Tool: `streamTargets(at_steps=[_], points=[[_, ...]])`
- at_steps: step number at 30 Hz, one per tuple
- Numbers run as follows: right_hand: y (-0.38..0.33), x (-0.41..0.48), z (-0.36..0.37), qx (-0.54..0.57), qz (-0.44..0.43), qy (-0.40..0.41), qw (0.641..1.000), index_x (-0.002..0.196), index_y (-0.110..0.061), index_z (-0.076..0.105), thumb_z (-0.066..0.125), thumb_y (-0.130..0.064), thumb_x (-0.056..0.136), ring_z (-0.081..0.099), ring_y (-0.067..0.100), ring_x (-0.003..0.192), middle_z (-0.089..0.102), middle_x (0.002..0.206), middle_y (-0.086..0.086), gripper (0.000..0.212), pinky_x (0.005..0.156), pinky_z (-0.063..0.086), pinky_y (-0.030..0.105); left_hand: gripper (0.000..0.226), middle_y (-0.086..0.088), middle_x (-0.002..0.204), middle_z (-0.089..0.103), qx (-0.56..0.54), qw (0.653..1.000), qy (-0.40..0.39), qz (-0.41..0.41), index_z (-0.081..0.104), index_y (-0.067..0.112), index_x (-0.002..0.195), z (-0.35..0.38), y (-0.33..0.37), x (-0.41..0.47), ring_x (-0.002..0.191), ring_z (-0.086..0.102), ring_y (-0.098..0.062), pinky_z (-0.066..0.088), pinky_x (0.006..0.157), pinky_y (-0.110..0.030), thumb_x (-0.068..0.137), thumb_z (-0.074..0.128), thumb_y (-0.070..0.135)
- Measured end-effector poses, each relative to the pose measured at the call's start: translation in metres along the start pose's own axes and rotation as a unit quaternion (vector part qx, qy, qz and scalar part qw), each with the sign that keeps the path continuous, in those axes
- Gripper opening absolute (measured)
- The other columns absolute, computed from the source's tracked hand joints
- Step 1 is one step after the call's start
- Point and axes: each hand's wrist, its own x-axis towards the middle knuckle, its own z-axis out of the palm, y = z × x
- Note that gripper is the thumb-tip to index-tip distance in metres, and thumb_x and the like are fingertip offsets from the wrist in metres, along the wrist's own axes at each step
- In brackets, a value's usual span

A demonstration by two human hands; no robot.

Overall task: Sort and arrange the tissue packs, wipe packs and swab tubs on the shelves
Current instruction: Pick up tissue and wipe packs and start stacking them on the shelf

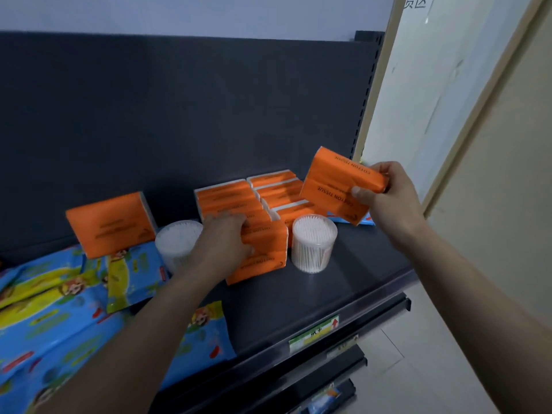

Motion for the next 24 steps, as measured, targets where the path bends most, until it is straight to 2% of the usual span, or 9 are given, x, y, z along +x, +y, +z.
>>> streamTargets(at_steps=[2,4,8,12,15,17,19,21,24], points=[[0.003,0.005,0.002,0.003,-0.001,-0.001,1.0,0.107,-0.018,0.042,0.064,-0.009,0.087,0.052,0.017,0.094,0.052,0.111,-0.001,0.03,0.065,0.044,0.02,0.027,-0.002,0.111,0.054,0.042,0.999,-0.012,-0.008,0.055,0.02,0.094,0.002,0.0,0.001,0.111,0.046,-0.026,0.045,0.09,-0.04,0.073,0.072,0.024],[0.007,0.01,0.003,0.008,0.001,-0.007,1.0,0.105,-0.018,0.043,0.064,-0.008,0.086,0.053,0.015,0.092,0.052,0.11,-0.003,0.03,0.063,0.043,0.018,0.035,-0.005,0.12,0.047,0.093,0.995,-0.021,-0.015,0.051,0.017,0.108,0.003,0.001,0.001,0.118,0.037,-0.027,0.041,0.095,-0.039,0.078,0.068,0.026],[0.012,0.021,0.004,0.014,0.001,-0.033,0.999,0.105,-0.018,0.044,0.063,-0.005,0.085,0.051,0.005,0.083,0.051,0.098,-0.008,0.031,0.06,0.042,0.018,0.047,-0.007,0.124,0.046,0.139,0.99,-0.018,-0.034,0.046,0.015,0.117,0.0,0.007,-0.002,0.119,0.035,-0.026,0.042,0.095,-0.038,0.079,0.068,0.032],[0.017,0.033,0.001,0.018,-0.007,-0.069,0.997,0.11,-0.018,0.047,0.062,-0.005,0.086,0.052,0.004,0.08,0.053,0.101,-0.004,0.031,0.046,0.043,0.007,0.06,-0.005,0.128,0.043,0.14,0.988,0.001,-0.062,0.044,0.018,0.123,-0.004,0.017,-0.005,0.12,0.034,-0.026,0.038,0.098,-0.041,0.075,0.07,0.042],[0.018,0.043,-0.003,0.03,-0.012,-0.092,0.995,0.115,-0.013,0.051,0.062,-0.001,0.085,0.052,0.005,0.078,0.055,0.104,0.002,0.034,0.043,0.041,0.005,0.056,0.002,0.127,0.043,0.098,0.994,0.042,-0.032,0.045,0.025,0.123,-0.004,0.035,-0.003,0.121,0.034,-0.021,0.031,0.1,-0.038,0.075,0.071,0.04],[0.018,0.048,-0.006,0.034,-0.018,-0.111,0.993,0.116,-0.012,0.052,0.063,0.0,0.084,0.055,0.01,0.083,0.055,0.107,0.005,0.036,0.045,0.044,0.008,0.047,0.006,0.121,0.046,0.05,0.998,0.048,0.01,0.05,0.028,0.115,-0.001,0.049,-0.001,0.118,0.037,-0.017,0.032,0.099,-0.034,0.075,0.072,0.035],[0.019,0.053,-0.011,0.038,-0.024,-0.131,0.99,0.117,-0.011,0.051,0.063,0.001,0.084,0.056,0.011,0.084,0.054,0.108,0.006,0.037,0.044,0.045,0.01,0.048,0.006,0.118,0.049,0.014,0.999,0.026,0.028,0.051,0.025,0.117,0.005,0.062,0.001,0.115,0.041,-0.016,0.035,0.099,-0.034,0.074,0.073,0.035],[0.023,0.057,-0.017,0.033,-0.03,-0.148,0.988,0.116,-0.013,0.052,0.063,0.0,0.083,0.055,0.012,0.084,0.055,0.106,0.004,0.037,0.047,0.046,0.012,0.055,0.005,0.122,0.049,0.03,0.999,0.001,0.023,0.049,0.024,0.123,0.015,0.072,0.005,0.116,0.042,-0.017,0.034,0.099,-0.035,0.075,0.071,0.041],[0.03,0.066,-0.026,0.007,-0.029,-0.162,0.986,0.109,-0.021,0.053,0.067,-0.004,0.081,0.056,0.016,0.089,0.057,0.101,-0.001,0.035,0.066,0.048,0.022,0.067,0.002,0.128,0.049,0.106,0.994,-0.025,0.005,0.045,0.024,0.127,0.031,0.083,0.015,0.12,0.04,-0.019,0.028,0.1,-0.036,0.072,0.065,0.058]])
